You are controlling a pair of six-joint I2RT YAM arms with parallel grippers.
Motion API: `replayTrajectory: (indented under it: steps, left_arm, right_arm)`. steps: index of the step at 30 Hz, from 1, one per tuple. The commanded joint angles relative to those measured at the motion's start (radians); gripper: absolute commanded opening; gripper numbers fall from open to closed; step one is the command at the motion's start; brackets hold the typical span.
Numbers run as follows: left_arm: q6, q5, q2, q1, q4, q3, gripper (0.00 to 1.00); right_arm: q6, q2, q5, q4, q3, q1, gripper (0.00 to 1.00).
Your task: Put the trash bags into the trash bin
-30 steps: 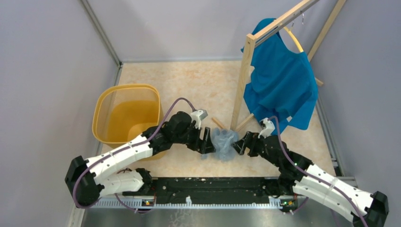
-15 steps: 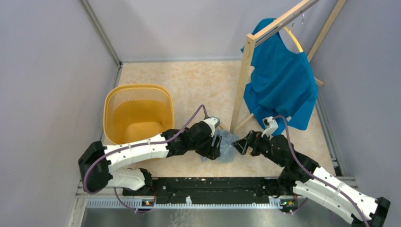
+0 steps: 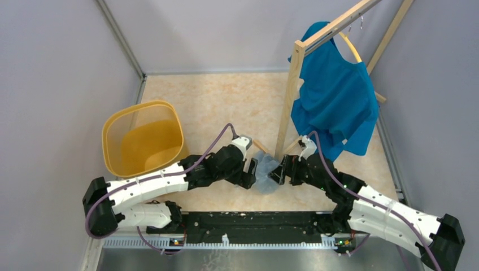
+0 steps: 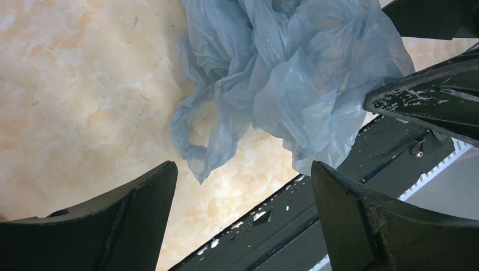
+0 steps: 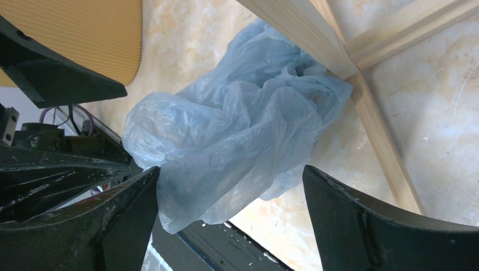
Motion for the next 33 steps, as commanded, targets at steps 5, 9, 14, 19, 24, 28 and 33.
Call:
replayTrajectory:
  steps: [5, 9, 14, 19, 24, 28, 33]
  left_arm:
    - [0.06, -0.005, -0.022, 0.002, -0.01, 0.044, 0.98]
    - [0.07, 0.014, 0.022, 0.002, 0.002, 0.037, 0.98]
    - [0.086, 0.008, 0.115, 0.002, 0.031, 0.034, 0.88]
    - [0.087, 0.018, 0.212, 0.002, 0.082, 0.045, 0.77]
    - [0.088, 0.045, 0.289, 0.002, 0.133, 0.043, 0.71]
    - [0.101, 0.02, 0.314, 0.002, 0.106, 0.063, 0.53]
    - [0.13, -0.13, 0.243, 0.004, -0.054, 0.138, 0.2]
  right_arm:
    - [0.027, -0.048, 0.025, 0.113, -0.022, 0.001, 0.47]
    - [0.002, -0.091, 0.111, 0.009, -0.014, 0.001, 0.04]
    - [-0.041, -0.153, 0.172, -0.09, 0.012, 0.001, 0.0]
    - [-0.029, -0.162, 0.17, -0.095, 0.003, 0.001, 0.0]
    - [-0.015, -0.162, 0.166, -0.082, -0.014, 0.002, 0.0]
    - [-0.012, -0.173, 0.179, -0.092, -0.013, 0.001, 0.0]
    - [-0.002, -0.197, 0.225, -0.143, 0.0, 0.001, 0.0]
